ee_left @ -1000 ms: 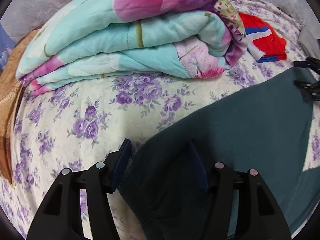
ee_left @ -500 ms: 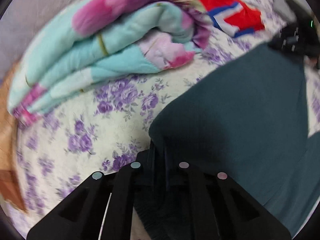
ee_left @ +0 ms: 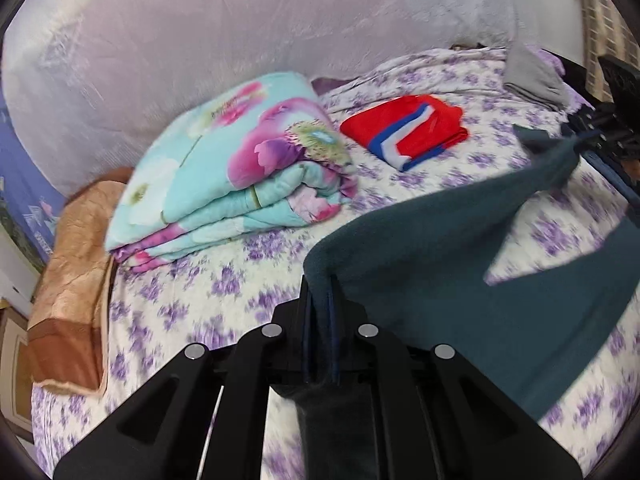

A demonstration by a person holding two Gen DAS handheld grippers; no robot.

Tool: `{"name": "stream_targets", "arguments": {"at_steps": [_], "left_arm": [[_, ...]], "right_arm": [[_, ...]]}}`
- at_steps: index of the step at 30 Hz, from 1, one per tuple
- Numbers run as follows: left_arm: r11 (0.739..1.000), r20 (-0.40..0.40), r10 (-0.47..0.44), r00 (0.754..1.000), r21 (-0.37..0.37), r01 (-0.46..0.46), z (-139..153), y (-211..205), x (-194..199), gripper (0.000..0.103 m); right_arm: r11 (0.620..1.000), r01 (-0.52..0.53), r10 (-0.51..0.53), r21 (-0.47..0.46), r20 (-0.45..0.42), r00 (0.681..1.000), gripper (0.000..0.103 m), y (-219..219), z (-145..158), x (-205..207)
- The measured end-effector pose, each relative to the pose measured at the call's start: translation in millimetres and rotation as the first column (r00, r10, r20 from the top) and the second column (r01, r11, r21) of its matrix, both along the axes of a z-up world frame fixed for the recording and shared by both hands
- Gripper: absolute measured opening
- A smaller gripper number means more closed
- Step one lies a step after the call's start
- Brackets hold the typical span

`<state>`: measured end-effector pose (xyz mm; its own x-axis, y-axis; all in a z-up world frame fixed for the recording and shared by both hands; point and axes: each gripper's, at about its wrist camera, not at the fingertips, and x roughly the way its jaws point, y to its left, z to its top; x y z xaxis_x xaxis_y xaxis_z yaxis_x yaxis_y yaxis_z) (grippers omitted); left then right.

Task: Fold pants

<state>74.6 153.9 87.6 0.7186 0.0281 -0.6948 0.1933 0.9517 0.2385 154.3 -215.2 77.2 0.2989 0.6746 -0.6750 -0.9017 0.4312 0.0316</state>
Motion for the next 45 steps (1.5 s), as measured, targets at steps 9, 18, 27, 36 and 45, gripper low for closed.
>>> {"name": "stream_targets", "arguments": {"at_steps": [9,18,27,36,45], "left_arm": [[0.982,-0.072,0.156,0.985,-0.100,-0.163,-65.0,12.6,-76.5,0.010],[0.778,-0.190,0.498,0.846,-0.334,-0.532,-81.6,61.2,-105.3,0.084],[0.512,-0.437,0.478,0.762,-0.566,-0.646,-90.2,61.3,-109.1,0.085],[0.373,-0.531,0.490,0.692,-0.589,-0.717,-95.3,57.2,-87.8,0.074],[0.212,-0.609,0.530,0.591,-0.580,-0.787,-121.7,73.5,-73.0,0.041]], "right_arm": [[0.994,-0.013,0.003,-0.113,-0.096,0.995,0.005,17.6,-89.6,-114.5],[0.994,0.042,-0.051,-0.104,-0.090,0.995,0.038,13.4,-72.6,-126.5],[0.938,0.343,-0.339,0.049,-0.069,0.938,0.064,-21.0,-58.0,-94.7],[0.938,0.332,-0.323,0.101,-0.091,0.942,0.064,-38.6,-62.4,-88.5],[0.931,0.351,-0.342,0.104,-0.092,0.935,0.064,-43.6,-63.5,-87.5]]}}
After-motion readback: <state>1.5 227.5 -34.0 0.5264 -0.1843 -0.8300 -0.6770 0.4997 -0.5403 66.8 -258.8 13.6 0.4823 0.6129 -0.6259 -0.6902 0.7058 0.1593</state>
